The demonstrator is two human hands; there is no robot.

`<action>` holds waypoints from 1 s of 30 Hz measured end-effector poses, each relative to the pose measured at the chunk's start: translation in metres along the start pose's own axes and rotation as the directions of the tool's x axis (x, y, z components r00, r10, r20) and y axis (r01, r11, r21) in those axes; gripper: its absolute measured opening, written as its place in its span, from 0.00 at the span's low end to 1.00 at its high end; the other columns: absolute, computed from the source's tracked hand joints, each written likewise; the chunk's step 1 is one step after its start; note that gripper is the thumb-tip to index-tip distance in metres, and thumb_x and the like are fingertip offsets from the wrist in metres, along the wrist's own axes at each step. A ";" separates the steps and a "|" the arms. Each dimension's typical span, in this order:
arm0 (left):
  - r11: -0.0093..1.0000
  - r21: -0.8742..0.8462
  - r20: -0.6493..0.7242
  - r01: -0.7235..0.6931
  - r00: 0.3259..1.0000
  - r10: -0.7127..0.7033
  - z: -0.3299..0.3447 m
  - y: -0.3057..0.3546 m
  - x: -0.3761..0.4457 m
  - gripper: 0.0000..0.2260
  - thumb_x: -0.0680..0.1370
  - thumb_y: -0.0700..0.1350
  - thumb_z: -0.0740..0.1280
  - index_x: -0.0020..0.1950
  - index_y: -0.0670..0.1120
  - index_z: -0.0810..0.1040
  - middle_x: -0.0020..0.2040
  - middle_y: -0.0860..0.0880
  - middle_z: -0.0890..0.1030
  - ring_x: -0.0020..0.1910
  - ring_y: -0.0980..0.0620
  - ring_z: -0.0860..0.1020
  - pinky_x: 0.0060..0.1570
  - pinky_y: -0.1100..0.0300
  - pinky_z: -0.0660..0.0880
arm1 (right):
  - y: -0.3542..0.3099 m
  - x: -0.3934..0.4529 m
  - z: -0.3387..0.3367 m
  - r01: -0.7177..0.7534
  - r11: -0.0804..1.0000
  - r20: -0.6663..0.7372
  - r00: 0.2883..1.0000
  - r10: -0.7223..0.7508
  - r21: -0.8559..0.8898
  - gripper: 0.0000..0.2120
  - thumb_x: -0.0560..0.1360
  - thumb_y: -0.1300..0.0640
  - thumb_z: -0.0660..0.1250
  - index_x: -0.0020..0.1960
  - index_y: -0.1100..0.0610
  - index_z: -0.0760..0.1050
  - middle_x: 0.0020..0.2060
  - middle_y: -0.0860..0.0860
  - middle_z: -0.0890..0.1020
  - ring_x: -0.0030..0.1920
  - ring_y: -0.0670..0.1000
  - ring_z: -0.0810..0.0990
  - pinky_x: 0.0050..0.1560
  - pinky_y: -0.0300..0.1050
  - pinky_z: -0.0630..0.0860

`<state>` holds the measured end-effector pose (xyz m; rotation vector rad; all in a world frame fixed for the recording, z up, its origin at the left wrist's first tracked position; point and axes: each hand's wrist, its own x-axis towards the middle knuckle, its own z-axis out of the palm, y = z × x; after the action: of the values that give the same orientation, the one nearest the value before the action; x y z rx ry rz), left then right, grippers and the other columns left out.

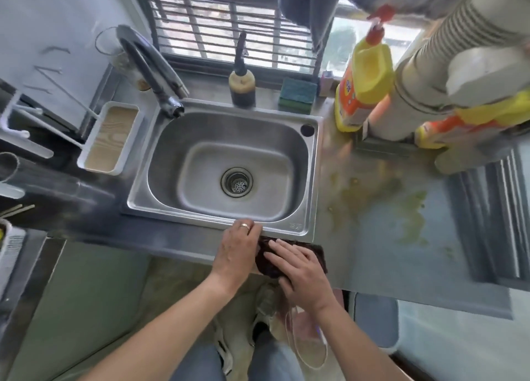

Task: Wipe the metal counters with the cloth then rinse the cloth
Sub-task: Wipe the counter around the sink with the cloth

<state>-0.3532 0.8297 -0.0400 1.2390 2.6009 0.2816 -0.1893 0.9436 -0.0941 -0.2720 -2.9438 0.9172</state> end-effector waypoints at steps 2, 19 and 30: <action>0.999 0.014 0.004 -0.034 0.999 0.034 0.003 0.003 0.001 0.07 0.72 0.39 0.67 0.48 0.48 0.76 0.47 0.49 0.78 0.47 0.47 0.75 0.43 0.54 0.72 | 0.006 -0.010 -0.005 -0.026 0.999 -0.033 0.999 0.025 -0.033 0.32 0.68 0.57 0.68 0.73 0.47 0.76 0.77 0.44 0.70 0.79 0.44 0.65 0.72 0.47 0.65; 0.999 0.047 0.062 -0.027 0.998 0.024 0.011 0.009 -0.014 0.16 0.68 0.34 0.64 0.54 0.46 0.75 0.54 0.47 0.76 0.55 0.44 0.74 0.47 0.53 0.74 | -0.053 -0.014 0.033 -0.500 0.862 -0.304 0.810 0.501 0.085 0.34 0.72 0.58 0.62 0.78 0.46 0.68 0.81 0.48 0.63 0.82 0.49 0.57 0.79 0.56 0.57; 0.984 -0.021 0.044 -0.180 0.983 0.180 0.027 0.050 0.007 0.19 0.67 0.32 0.66 0.55 0.46 0.77 0.55 0.47 0.76 0.53 0.46 0.73 0.50 0.55 0.74 | 0.029 -0.053 -0.001 -0.468 0.884 -0.342 0.833 0.436 -0.013 0.30 0.74 0.59 0.61 0.77 0.51 0.70 0.80 0.51 0.65 0.82 0.50 0.58 0.79 0.58 0.61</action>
<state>-0.3133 0.8678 -0.0526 1.4600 2.4468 0.3037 -0.1323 0.9579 -0.1096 -1.0581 -2.6460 0.6728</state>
